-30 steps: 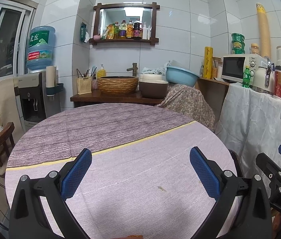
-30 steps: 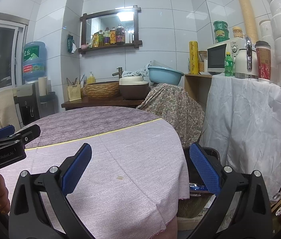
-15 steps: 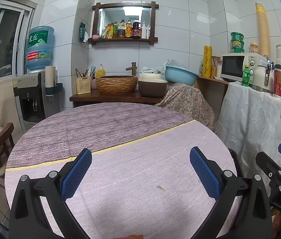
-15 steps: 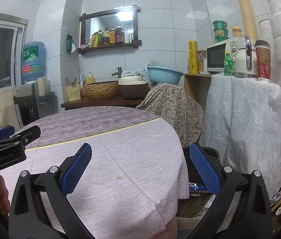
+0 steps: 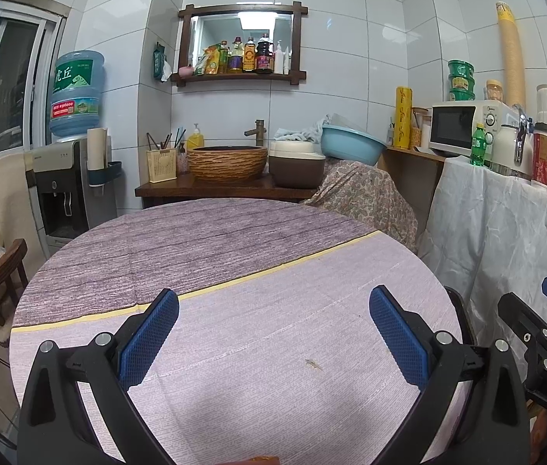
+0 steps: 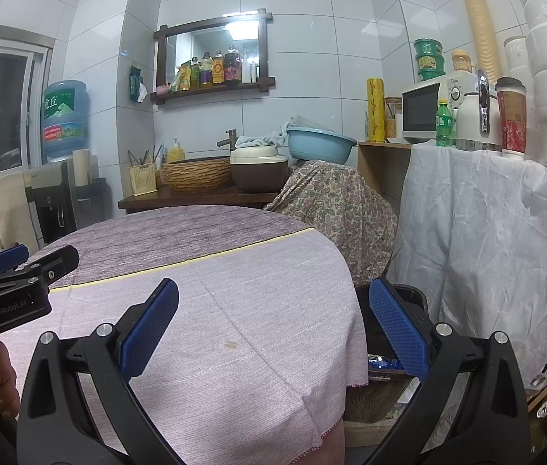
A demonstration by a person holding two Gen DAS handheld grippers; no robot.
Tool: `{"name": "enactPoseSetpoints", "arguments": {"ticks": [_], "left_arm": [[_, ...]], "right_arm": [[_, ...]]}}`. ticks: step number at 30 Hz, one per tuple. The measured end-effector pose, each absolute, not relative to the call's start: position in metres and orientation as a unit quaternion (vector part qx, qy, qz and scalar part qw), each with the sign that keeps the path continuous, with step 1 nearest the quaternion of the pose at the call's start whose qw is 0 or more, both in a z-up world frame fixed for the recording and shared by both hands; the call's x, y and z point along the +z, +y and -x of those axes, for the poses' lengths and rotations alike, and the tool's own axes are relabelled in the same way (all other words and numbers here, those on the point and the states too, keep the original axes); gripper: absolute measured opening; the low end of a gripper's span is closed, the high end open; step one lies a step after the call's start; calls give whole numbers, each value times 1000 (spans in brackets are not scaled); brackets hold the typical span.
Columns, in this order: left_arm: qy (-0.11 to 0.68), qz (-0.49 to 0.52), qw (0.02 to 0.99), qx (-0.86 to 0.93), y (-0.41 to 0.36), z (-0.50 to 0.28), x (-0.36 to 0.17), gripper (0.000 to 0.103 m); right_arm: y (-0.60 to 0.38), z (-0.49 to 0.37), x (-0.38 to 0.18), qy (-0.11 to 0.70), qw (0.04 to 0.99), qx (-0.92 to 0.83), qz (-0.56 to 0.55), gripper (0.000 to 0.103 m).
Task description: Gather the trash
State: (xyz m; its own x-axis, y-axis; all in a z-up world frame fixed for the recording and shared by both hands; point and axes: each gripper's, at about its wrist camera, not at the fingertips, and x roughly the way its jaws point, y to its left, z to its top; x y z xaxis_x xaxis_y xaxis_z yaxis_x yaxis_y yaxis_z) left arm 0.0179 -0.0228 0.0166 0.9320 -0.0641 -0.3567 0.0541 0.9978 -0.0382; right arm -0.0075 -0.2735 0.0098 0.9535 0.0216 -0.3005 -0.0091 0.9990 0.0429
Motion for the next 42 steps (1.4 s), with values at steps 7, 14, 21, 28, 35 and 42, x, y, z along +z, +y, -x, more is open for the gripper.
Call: {"name": "enactPoseSetpoints", "arguments": {"ticks": [7, 14, 21, 28, 35, 42], "left_arm": [[182, 13, 983, -30, -22, -18, 16, 98], [184, 13, 982, -31, -21, -19, 15, 98], [184, 12, 982, -32, -20, -19, 14, 98], [181, 7, 983, -32, -16, -18, 14, 98], [186, 13, 982, -29, -10, -19, 15, 98], [187, 12, 982, -31, -9, -21, 15, 98]], "right_arm": [[-274, 7, 9, 153, 988, 8, -21, 97], [-274, 7, 10, 153, 988, 8, -21, 97], [-274, 7, 10, 153, 988, 8, -21, 97], [-277, 7, 8, 153, 988, 4, -22, 97], [-281, 8, 6, 152, 988, 1, -24, 97], [-280, 7, 8, 154, 988, 3, -23, 97]]}}
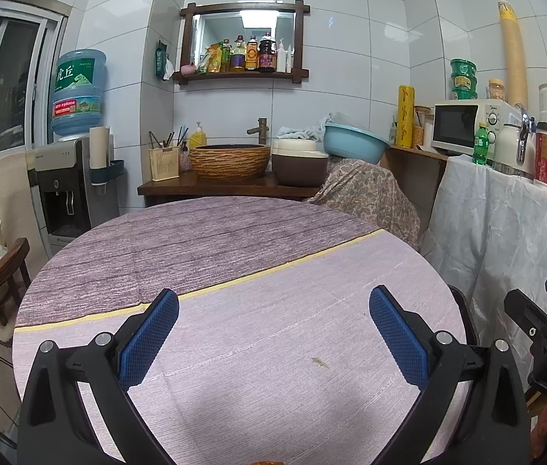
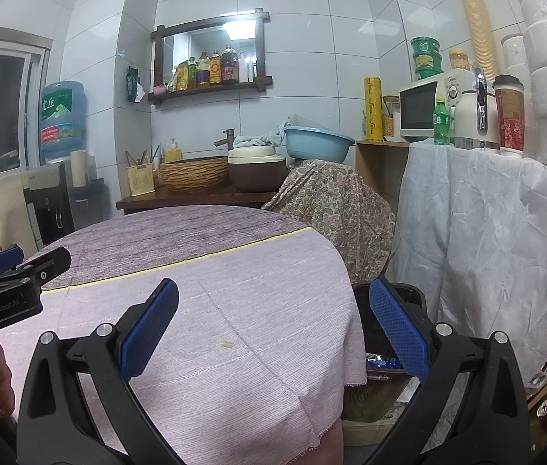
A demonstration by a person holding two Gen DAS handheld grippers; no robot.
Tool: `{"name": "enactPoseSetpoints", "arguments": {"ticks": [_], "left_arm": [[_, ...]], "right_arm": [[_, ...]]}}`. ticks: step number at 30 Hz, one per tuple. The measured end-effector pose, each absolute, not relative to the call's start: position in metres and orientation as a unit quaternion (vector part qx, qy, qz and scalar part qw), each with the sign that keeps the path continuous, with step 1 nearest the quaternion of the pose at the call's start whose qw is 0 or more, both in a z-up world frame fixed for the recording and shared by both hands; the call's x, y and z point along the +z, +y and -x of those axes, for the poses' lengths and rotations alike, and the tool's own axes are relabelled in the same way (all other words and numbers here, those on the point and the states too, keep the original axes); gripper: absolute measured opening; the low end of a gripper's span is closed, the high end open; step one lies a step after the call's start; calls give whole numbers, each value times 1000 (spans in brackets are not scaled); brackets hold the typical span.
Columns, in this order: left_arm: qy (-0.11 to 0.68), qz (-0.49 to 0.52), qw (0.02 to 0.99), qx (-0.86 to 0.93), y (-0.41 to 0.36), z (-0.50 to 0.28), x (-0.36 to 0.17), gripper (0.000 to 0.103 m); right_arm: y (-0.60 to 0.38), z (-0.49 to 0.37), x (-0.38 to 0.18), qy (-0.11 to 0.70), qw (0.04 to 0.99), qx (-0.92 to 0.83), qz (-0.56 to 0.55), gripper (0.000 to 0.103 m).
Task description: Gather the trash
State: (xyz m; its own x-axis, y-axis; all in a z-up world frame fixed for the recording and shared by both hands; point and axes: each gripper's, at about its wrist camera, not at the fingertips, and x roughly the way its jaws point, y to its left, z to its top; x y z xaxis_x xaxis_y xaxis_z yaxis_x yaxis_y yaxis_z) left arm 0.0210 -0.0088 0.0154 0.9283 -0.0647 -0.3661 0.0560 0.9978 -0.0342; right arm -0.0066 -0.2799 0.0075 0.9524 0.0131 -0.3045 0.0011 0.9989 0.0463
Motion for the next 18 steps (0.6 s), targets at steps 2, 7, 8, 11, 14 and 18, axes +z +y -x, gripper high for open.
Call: {"name": "enactPoseSetpoints", "arguments": {"ticks": [2, 7, 8, 11, 14, 18], "left_arm": [[187, 12, 982, -31, -8, -21, 15, 98], [187, 12, 982, -30, -7, -22, 15, 98], [187, 12, 982, -30, -7, -22, 15, 98], [187, 11, 982, -31, -8, -22, 15, 98], [187, 12, 982, -31, -8, -21, 15, 98], [187, 11, 982, -30, -8, -21, 15, 98]], "right_arm": [[-279, 7, 8, 154, 988, 4, -23, 97], [-279, 7, 8, 154, 988, 4, -23, 97], [-279, 7, 8, 155, 988, 4, -23, 97], [-278, 7, 8, 154, 988, 3, -23, 97], [-279, 7, 8, 154, 988, 3, -24, 97], [-279, 6, 8, 154, 988, 4, -23, 97]]}}
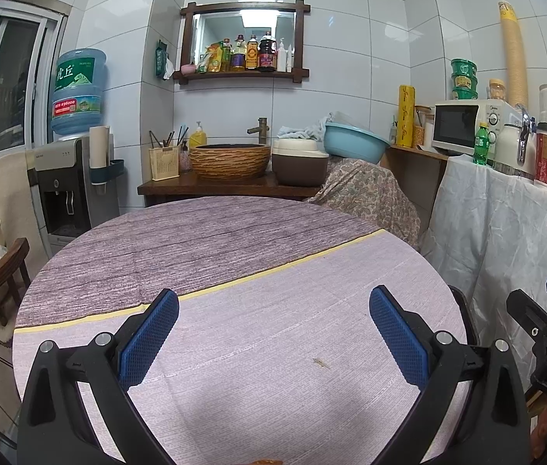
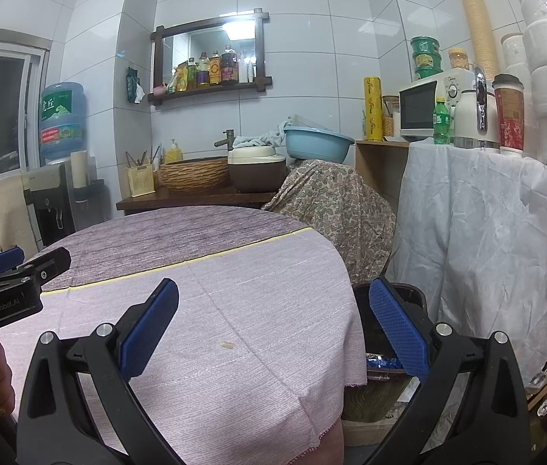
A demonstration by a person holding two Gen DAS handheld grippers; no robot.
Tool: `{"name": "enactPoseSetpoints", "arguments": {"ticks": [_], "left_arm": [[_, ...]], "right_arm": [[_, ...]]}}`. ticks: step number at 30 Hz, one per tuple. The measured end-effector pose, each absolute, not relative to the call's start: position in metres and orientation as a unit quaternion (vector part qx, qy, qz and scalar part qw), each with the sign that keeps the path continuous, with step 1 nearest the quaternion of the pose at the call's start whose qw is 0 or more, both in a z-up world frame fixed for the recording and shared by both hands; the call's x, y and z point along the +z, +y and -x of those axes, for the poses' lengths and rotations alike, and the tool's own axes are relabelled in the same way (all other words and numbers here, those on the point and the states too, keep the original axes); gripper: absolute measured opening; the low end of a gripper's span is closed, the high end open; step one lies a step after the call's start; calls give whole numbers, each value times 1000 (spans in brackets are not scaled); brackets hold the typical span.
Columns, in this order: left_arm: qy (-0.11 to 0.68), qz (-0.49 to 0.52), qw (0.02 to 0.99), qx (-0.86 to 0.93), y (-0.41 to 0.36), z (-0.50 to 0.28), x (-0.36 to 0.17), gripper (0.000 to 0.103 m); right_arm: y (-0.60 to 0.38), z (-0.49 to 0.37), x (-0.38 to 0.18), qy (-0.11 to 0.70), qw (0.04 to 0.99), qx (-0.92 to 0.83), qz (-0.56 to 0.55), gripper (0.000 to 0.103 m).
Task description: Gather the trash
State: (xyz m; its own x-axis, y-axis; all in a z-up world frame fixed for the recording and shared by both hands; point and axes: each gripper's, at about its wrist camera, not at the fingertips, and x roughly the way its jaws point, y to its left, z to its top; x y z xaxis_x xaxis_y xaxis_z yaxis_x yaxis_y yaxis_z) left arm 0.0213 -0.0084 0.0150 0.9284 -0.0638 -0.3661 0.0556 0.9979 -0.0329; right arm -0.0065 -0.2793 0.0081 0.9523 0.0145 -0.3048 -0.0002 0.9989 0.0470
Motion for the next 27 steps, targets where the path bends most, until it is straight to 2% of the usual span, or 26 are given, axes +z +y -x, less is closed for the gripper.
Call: {"name": "enactPoseSetpoints", "arguments": {"ticks": [27], "left_arm": [[185, 7, 982, -33, -8, -22, 13, 98]], "right_arm": [[-278, 7, 8, 155, 988, 4, -24, 97]]}}
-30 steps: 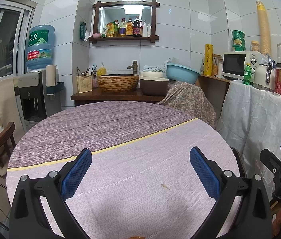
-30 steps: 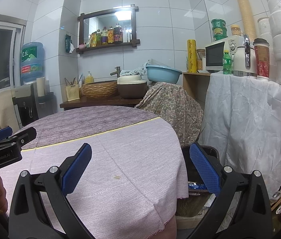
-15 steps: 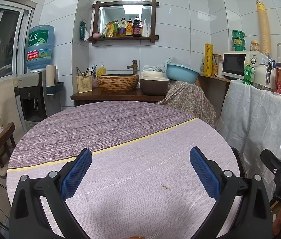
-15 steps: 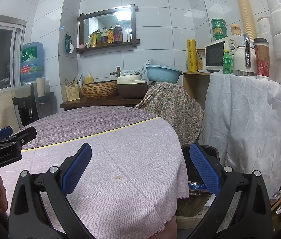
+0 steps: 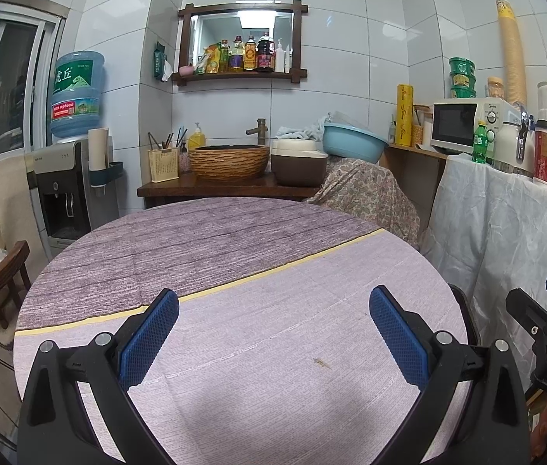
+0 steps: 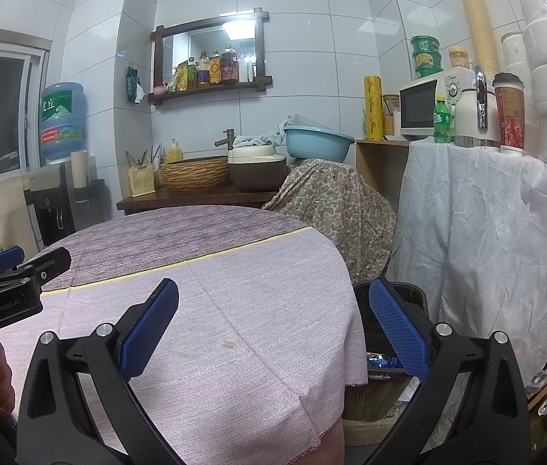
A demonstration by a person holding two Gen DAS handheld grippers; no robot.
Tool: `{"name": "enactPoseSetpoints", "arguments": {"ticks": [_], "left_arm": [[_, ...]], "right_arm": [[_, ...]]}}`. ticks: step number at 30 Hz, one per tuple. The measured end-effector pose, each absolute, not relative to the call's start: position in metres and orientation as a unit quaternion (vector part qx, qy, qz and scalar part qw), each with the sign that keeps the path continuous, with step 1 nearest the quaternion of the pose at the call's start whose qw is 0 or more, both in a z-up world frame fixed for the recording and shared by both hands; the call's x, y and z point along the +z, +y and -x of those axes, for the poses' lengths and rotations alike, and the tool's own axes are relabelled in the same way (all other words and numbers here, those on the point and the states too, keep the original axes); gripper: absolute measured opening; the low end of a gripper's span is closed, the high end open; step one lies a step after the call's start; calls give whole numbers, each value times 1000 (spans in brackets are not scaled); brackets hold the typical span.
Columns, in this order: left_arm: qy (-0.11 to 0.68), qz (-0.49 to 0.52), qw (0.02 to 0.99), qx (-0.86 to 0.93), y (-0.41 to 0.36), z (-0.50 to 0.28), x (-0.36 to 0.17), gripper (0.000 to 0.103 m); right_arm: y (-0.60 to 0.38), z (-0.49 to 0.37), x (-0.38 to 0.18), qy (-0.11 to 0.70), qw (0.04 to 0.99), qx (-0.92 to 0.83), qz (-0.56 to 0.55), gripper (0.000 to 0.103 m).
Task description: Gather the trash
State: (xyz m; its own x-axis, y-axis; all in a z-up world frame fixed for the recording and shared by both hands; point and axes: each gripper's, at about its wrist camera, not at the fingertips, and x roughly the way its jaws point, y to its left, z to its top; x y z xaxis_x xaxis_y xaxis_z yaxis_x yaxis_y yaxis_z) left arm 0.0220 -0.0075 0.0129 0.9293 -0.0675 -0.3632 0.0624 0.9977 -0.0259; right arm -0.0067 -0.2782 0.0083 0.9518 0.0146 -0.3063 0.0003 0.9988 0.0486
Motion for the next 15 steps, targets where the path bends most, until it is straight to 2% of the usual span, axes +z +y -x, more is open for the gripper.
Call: {"name": "enactPoseSetpoints", "arguments": {"ticks": [15], "left_arm": [[190, 10, 981, -30, -3, -22, 13, 98]], "right_arm": [[-277, 7, 7, 157, 987, 4, -25, 97]]}}
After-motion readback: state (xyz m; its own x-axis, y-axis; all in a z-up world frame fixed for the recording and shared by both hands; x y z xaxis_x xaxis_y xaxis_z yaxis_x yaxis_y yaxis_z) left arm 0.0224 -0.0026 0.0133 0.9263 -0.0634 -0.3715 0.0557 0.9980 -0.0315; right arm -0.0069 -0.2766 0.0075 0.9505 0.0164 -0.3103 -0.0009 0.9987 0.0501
